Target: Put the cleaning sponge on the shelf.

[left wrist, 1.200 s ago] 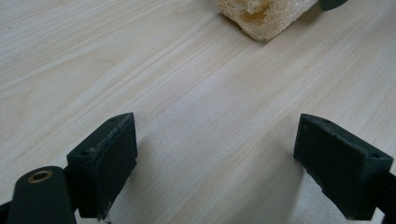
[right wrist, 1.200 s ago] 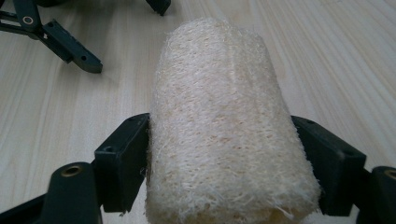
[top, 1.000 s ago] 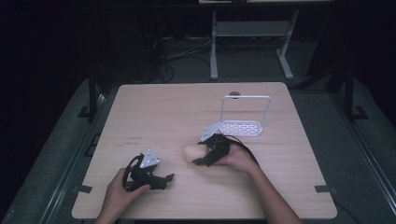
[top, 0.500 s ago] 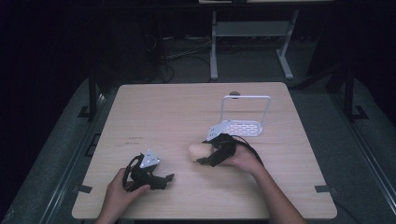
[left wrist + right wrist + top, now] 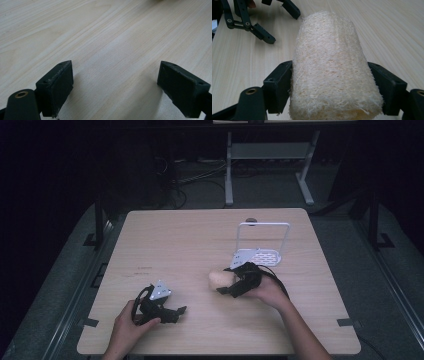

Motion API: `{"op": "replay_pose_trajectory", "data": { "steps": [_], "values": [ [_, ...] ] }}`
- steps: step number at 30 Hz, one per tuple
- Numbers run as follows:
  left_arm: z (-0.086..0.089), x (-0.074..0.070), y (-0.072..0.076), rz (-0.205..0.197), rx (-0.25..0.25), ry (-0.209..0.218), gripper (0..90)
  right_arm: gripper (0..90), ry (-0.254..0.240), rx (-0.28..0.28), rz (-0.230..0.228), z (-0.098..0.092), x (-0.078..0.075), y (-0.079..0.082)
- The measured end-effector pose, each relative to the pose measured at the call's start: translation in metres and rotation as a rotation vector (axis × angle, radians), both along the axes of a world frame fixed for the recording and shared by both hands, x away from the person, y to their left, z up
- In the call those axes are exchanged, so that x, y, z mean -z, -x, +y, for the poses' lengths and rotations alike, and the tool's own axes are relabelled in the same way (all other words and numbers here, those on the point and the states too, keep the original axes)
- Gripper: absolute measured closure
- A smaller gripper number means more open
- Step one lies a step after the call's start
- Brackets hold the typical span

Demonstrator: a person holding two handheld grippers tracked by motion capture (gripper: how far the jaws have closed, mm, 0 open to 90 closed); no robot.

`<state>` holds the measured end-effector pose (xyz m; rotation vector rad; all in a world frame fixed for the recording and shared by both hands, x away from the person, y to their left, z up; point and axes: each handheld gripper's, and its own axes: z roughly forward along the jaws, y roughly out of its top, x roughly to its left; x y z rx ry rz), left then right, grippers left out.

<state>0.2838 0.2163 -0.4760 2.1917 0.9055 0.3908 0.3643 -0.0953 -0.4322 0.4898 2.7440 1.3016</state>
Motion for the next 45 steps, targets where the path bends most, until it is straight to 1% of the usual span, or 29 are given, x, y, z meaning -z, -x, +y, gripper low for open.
{"op": "replay_pose_trajectory", "data": {
  "steps": [1,3,5,8,25,38,45],
  "values": [
    [0.0,0.0,0.0,0.0,0.0,0.0,12.8,24.6,0.003,0.003,-0.008,-0.002,0.0,0.001],
    [0.0,0.0,0.0,0.0,0.0,0.001,12.8,24.6,-0.013,0.011,-0.002,-0.005,-0.001,0.002],
    [0.0,0.0,0.0,0.0,0.0,0.001,12.8,24.6,-0.012,0.017,-0.011,-0.008,-0.002,0.003],
    [0.0,0.0,0.0,0.0,0.0,0.001,12.8,24.6,-0.023,0.028,-0.012,-0.012,-0.004,0.005],
    [0.0,0.0,0.0,-0.001,-0.004,0.007,12.8,24.6,-0.051,0.049,-0.043,-0.026,-0.017,0.014],
    [0.0,0.0,0.0,-0.001,-0.002,0.004,12.8,24.7,-0.06,0.073,-0.051,-0.035,-0.022,0.014],
    [0.0,0.0,0.0,-0.001,-0.002,0.004,12.8,24.7,-0.072,0.097,-0.055,-0.044,-0.023,0.012]
  ]
}}
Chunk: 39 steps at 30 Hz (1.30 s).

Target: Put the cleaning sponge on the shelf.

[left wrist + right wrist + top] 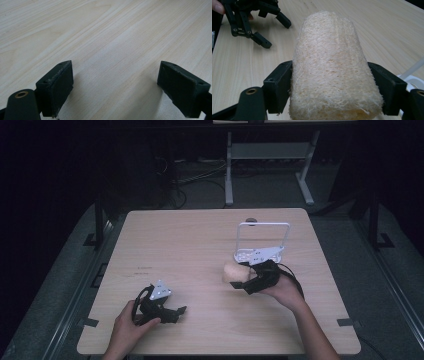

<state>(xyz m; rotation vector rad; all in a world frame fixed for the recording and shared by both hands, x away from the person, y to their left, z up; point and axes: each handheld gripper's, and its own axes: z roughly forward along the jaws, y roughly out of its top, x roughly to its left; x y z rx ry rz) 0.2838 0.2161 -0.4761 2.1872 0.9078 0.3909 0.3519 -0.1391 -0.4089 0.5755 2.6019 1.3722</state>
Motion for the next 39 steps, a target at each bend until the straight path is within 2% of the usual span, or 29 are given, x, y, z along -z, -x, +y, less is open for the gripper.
{"op": "replay_pose_trajectory", "data": {
  "steps": [15,39],
  "values": [
    [0.0,0.0,0.0,0.001,0.001,-0.002,12.8,24.7,-0.004,0.072,-0.02,-0.011,-0.003,-0.005],
    [0.0,0.0,0.0,0.002,0.001,-0.001,12.8,24.7,0.017,0.264,-0.043,-0.037,-0.001,-0.018]
  ]
}}
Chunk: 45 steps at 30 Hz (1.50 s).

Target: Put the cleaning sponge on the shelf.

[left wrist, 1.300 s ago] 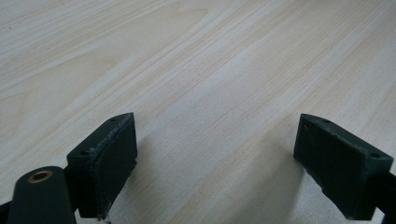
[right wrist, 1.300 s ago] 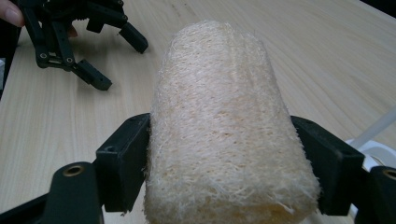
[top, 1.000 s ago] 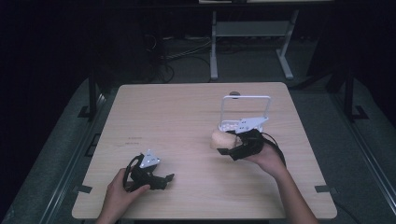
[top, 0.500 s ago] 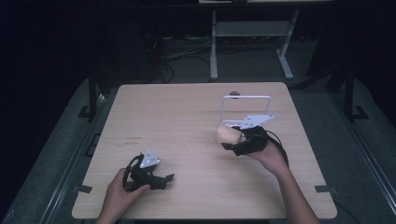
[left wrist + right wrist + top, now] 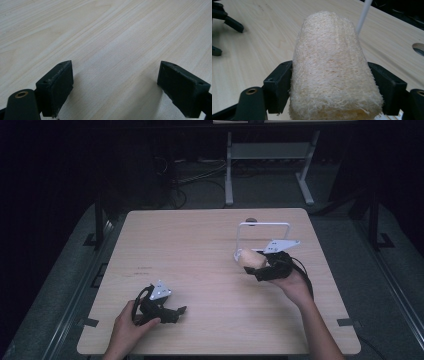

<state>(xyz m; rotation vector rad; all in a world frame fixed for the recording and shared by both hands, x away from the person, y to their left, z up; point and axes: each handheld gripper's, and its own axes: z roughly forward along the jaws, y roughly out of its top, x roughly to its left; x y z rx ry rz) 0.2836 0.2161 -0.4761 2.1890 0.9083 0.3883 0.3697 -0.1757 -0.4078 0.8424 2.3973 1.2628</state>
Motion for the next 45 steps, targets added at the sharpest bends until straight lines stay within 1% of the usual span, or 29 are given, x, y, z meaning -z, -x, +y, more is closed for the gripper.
{"op": "replay_pose_trajectory", "data": {
  "steps": [8,10,11,14,15,19,22,24,32,36,39,40,45],
  "values": [
    [0.0,0.0,0.0,0.0,0.0,0.0,12.8,24.8,-0.001,0.059,0.001,-0.008,0.003,-0.007],
    [0.0,0.0,0.0,0.0,0.0,0.0,12.8,24.7,0.0,0.065,-0.001,-0.009,0.004,-0.008],
    [0.0,0.0,0.0,0.0,0.0,0.0,12.8,24.7,0.001,0.075,-0.003,-0.01,0.006,-0.01],
    [0.0,0.0,0.0,0.0,0.0,0.0,12.8,24.7,0.0,0.087,0.001,-0.011,0.007,-0.012],
    [0.0,0.0,0.0,0.0,0.0,0.0,12.8,24.8,0.002,0.108,-0.002,-0.011,0.01,-0.015],
    [0.0,0.0,0.0,0.0,0.0,0.0,12.8,24.8,0.009,0.125,-0.003,-0.009,0.014,-0.019],
    [0.0,0.0,0.0,0.0,0.0,0.0,12.8,24.7,0.006,0.129,0.0,-0.008,0.016,-0.021],
    [0.0,0.0,0.0,0.0,0.0,0.0,12.8,24.7,0.013,0.138,0.004,-0.007,0.02,-0.025],
    [0.0,0.0,0.0,0.0,0.0,0.0,12.8,24.7,0.016,0.163,0.008,-0.004,0.03,-0.035],
    [0.0,0.0,0.0,0.0,0.0,0.0,12.8,24.7,0.009,0.176,0.01,-0.002,0.035,-0.04],
    [0.0,0.0,0.0,0.0,0.0,0.0,12.8,24.7,0.018,0.18,0.012,-0.001,0.038,-0.041],
    [0.0,0.0,0.0,0.0,0.0,0.0,12.8,24.7,0.028,0.185,0.012,-0.002,0.041,-0.042],
    [0.0,0.0,0.0,0.0,0.0,0.0,12.8,24.7,0.028,0.199,0.027,-0.003,0.048,-0.046]
  ]
}}
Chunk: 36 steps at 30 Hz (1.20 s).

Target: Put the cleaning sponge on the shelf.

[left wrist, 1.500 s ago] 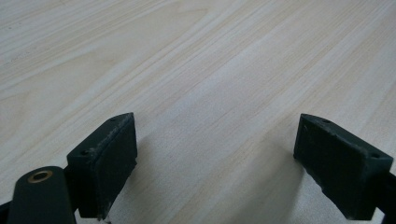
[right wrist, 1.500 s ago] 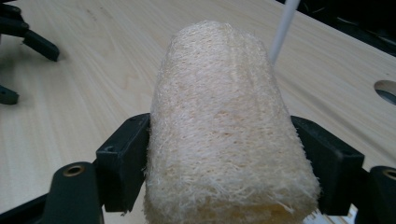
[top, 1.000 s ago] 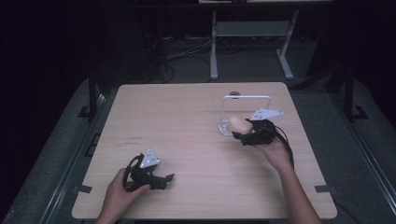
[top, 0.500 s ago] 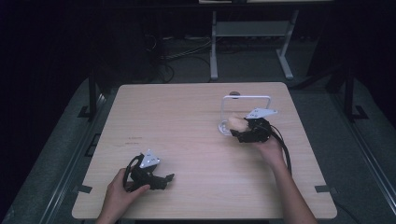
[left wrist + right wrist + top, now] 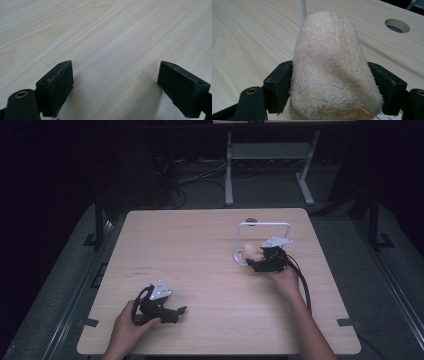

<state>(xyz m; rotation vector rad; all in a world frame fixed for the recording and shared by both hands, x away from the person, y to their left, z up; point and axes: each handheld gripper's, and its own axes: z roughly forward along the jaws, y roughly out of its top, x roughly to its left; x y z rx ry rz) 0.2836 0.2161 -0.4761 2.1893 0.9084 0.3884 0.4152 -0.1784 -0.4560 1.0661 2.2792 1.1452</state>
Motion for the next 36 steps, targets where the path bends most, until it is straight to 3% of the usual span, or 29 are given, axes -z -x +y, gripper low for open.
{"op": "replay_pose_trajectory", "data": {
  "steps": [21,25,36],
  "values": [
    [0.0,0.0,0.0,0.0,0.0,0.0,12.8,24.6,0.016,0.004,0.024,0.002,0.012,-0.005],
    [0.0,0.0,0.0,0.0,0.0,-0.001,12.8,21.0,0.017,0.007,0.023,0.002,0.012,-0.004],
    [0.0,0.0,0.0,0.0,0.001,-0.002,12.8,21.5,-0.031,0.025,-0.025,-0.009,-0.025,0.017]
  ]
}}
